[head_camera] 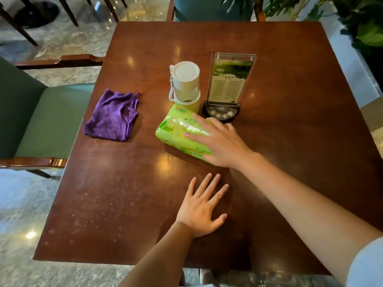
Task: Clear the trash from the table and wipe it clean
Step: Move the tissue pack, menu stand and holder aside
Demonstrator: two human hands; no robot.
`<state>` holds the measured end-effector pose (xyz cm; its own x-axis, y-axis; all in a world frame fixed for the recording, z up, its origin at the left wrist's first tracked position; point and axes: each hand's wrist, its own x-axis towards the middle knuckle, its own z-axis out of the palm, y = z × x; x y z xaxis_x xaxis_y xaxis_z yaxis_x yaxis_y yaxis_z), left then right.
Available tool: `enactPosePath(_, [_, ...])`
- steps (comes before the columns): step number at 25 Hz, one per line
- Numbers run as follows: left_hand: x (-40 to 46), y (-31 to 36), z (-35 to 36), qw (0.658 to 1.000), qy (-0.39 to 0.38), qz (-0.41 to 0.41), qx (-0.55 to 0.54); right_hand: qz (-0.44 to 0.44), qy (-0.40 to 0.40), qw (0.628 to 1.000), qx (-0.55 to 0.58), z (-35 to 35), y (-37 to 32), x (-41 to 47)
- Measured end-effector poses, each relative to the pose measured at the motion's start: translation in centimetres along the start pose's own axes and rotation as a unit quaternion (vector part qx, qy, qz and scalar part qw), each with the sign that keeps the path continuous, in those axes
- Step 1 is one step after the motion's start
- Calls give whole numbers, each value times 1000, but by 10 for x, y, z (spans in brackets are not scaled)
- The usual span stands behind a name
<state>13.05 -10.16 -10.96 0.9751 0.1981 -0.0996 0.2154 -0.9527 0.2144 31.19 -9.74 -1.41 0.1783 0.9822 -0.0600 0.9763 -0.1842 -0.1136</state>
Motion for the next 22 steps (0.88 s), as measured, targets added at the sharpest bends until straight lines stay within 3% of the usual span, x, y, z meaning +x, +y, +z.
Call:
enactPosePath(4, [0,2,-1,1000,0,-4,3,16,56,998,-4,-1,11,-55])
enactPosePath(8, [1,4,-2,1000,-13,0,27,124,107,986,26,0,38,-114])
enactPosePath(15, [15,20,-3,998,-32,-50,26,408,134,900,75,6,92,-193])
enactPosePath(18, [40,37,-3,992,-55,-108,19,456,148,875,67,2,114,-210])
enactPosePath(22, [51,38,8,991,-11,-134,29,499,125,855,65,5,145,-225])
